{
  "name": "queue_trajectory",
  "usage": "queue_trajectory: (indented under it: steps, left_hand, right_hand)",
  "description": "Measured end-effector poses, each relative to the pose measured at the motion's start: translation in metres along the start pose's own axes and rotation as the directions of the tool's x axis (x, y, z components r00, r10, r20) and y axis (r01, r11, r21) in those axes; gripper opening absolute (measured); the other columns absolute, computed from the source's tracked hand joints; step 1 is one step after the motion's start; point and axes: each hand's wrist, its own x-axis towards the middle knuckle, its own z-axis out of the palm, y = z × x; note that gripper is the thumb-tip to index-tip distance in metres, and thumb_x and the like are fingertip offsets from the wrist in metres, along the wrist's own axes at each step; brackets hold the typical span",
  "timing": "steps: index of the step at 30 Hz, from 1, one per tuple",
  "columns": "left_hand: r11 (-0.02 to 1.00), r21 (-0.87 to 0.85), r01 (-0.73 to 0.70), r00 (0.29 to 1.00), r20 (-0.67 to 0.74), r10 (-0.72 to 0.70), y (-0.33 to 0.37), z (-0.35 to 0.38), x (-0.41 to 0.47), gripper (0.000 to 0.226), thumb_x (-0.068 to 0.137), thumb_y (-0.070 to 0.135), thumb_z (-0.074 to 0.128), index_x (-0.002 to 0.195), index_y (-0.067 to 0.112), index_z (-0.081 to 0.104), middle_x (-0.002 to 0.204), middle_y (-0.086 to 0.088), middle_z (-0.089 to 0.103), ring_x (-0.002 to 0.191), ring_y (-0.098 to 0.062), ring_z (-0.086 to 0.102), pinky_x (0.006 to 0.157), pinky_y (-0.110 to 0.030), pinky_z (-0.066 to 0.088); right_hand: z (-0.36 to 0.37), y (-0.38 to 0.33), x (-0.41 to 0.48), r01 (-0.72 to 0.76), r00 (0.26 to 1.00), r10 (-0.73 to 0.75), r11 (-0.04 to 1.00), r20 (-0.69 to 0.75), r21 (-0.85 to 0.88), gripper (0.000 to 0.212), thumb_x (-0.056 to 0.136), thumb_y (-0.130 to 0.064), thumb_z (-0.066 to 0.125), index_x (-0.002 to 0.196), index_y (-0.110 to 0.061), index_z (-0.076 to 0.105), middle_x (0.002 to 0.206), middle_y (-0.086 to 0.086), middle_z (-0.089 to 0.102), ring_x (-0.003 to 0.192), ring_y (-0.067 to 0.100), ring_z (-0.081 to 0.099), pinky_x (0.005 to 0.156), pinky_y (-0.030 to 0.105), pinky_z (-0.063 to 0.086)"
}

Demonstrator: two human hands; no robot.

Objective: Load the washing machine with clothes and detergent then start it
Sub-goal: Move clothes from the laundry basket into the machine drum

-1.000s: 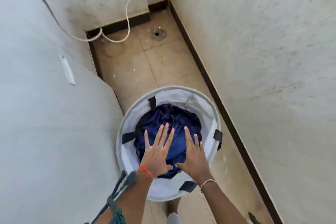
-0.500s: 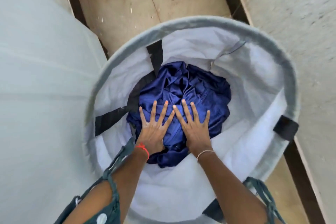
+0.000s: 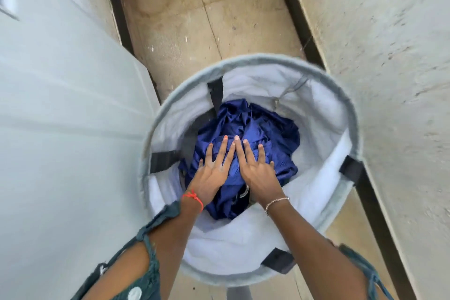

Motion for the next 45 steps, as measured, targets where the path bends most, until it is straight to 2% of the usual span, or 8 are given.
queue_trajectory:
  steps: [5, 11, 14, 19, 24, 36, 41, 45]
  left_hand:
    - [0.993, -0.069, 0.098, 0.983, -0.147, -0.107, 0.021, -0.117, -0.043, 0.080, 0.067, -0.017, -0.019, 0.139, 0.013, -0.037, 0.158, -0.012, -0.014, 0.144, -0.039, 0.012, 0.103, -0.052, 0.040]
    - [0.997, 0.009, 0.076, 0.831, -0.554, -0.059, 0.040, -0.318, -0.140, 0.079, 0.060, 0.005, 0.054, 0.137, 0.008, 0.038, 0.132, -0.008, 0.059, 0.100, -0.040, 0.066, 0.053, -0.036, 0.059]
    - [0.993, 0.074, 0.095, 0.745, -0.666, -0.021, 0.039, -0.402, -0.194, 0.076, 0.068, 0.009, 0.063, 0.137, 0.011, 0.032, 0.134, -0.005, 0.057, 0.100, -0.037, 0.066, 0.056, -0.034, 0.059]
    - [0.984, 0.105, 0.143, 0.572, -0.820, 0.005, 0.027, -0.525, -0.300, 0.070, 0.068, -0.002, 0.045, 0.137, 0.010, 0.046, 0.137, -0.006, 0.054, 0.097, -0.032, 0.067, 0.044, -0.026, 0.054]
    - [0.982, 0.085, 0.170, 0.406, -0.914, 0.009, -0.007, -0.603, -0.424, 0.094, 0.061, -0.015, 0.054, 0.147, 0.009, 0.027, 0.149, -0.009, 0.039, 0.113, -0.037, 0.056, 0.056, -0.038, 0.058]
    - [0.887, 0.122, 0.446, 0.175, -0.983, 0.047, -0.149, -0.706, -0.675, 0.092, 0.070, -0.013, 0.051, 0.150, 0.015, 0.016, 0.153, -0.011, 0.031, 0.114, -0.045, 0.052, 0.083, -0.055, 0.049]
    - [0.809, 0.139, 0.571, 0.175, -0.984, 0.045, -0.201, -0.708, -0.745, 0.072, 0.081, 0.017, 0.049, 0.148, 0.013, 0.025, 0.138, -0.021, 0.047, 0.100, -0.050, 0.056, 0.074, -0.055, 0.048]
    - [0.831, 0.041, 0.554, 0.201, -0.976, -0.086, -0.238, -0.660, -0.722, 0.084, 0.074, -0.008, 0.055, 0.149, 0.015, 0.024, 0.144, -0.012, 0.044, 0.102, -0.044, 0.055, 0.071, -0.053, 0.050]
  right_hand:
    - [-0.125, 0.007, -0.034, -0.012, 0.977, 0.034, 0.994, -0.212, 0.106, 0.125, 0.056, 0.007, 0.076, 0.147, -0.009, -0.008, 0.136, 0.008, 0.054, 0.111, 0.042, 0.059, 0.047, 0.040, 0.057]
    - [-0.293, -0.006, -0.097, 0.067, 0.912, -0.017, 0.992, -0.409, 0.107, 0.095, 0.074, 0.019, 0.027, 0.144, -0.018, -0.025, 0.154, 0.008, 0.026, 0.134, 0.042, 0.034, 0.076, 0.044, 0.058]
    - [-0.391, -0.026, -0.129, 0.072, 0.814, 0.022, 0.988, -0.581, 0.139, 0.123, 0.056, 0.020, 0.063, 0.148, -0.014, -0.012, 0.141, 0.012, 0.047, 0.117, 0.039, 0.056, 0.056, 0.033, 0.059]
    - [-0.547, -0.077, -0.190, 0.182, 0.548, -0.035, 0.980, -0.835, 0.079, 0.111, 0.054, 0.024, 0.055, 0.148, -0.011, 0.007, 0.131, 0.016, 0.056, 0.090, 0.038, 0.067, 0.050, 0.031, 0.054]
    - [-0.657, -0.157, -0.248, 0.343, 0.286, -0.114, 0.939, -0.951, -0.009, 0.085, 0.061, 0.012, 0.044, 0.142, -0.002, 0.022, 0.086, 0.019, 0.067, 0.065, 0.037, 0.063, 0.055, 0.028, 0.034]
    - [-0.816, -0.390, -0.270, 0.755, -0.021, -0.129, 0.648, -0.991, -0.100, 0.078, 0.070, 0.010, 0.042, 0.145, 0.000, 0.022, 0.074, 0.016, 0.065, 0.055, 0.031, 0.049, 0.057, 0.043, 0.045]
    - [-0.835, -0.479, -0.259, 0.892, -0.056, -0.039, 0.447, -0.998, -0.067, 0.070, 0.071, 0.011, 0.047, 0.139, 0.009, 0.030, 0.055, 0.006, 0.055, 0.049, 0.023, 0.044, 0.049, 0.035, 0.040]
    - [-0.784, -0.504, -0.229, 0.942, 0.125, -0.025, 0.317, -0.992, 0.111, 0.068, 0.082, 0.005, 0.049, 0.144, 0.002, 0.023, 0.048, -0.018, 0.038, 0.042, -0.001, 0.039, 0.047, 0.011, 0.027]
